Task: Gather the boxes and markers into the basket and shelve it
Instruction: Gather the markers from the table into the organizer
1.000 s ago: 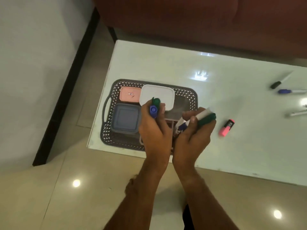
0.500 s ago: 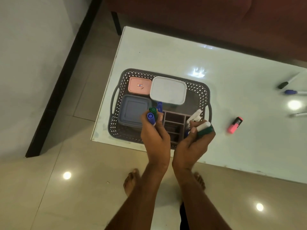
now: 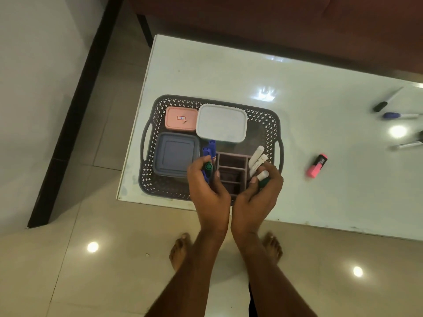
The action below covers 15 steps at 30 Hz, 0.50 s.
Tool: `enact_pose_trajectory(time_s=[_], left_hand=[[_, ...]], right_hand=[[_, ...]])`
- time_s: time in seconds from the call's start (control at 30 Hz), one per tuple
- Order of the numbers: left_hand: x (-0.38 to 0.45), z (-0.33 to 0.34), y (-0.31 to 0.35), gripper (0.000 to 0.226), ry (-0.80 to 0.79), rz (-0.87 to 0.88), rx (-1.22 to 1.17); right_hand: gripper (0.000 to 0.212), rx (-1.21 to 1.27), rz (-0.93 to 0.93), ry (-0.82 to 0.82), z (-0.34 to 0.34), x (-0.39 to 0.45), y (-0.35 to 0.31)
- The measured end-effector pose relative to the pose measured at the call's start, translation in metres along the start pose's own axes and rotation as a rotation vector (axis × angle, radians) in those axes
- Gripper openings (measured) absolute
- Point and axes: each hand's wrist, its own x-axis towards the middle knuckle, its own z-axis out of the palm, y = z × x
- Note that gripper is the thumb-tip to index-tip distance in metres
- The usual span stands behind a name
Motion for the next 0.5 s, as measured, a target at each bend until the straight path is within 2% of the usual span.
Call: enact_pose_trajectory(time_s=[0.27,0.5], left_hand=[[-0.001,0.004,0.007,0.053,0.017,0.004,-0.02],[-0.005,0.019,0.028,0.056,0.024,0.157,0.107]], right_hand=[[0.033,-0.031,-0.02,-0.048,-0.004,0.004,0.001],[0.031,-0.022,-0.116,-0.113,-0.025,0.027,-0.011]])
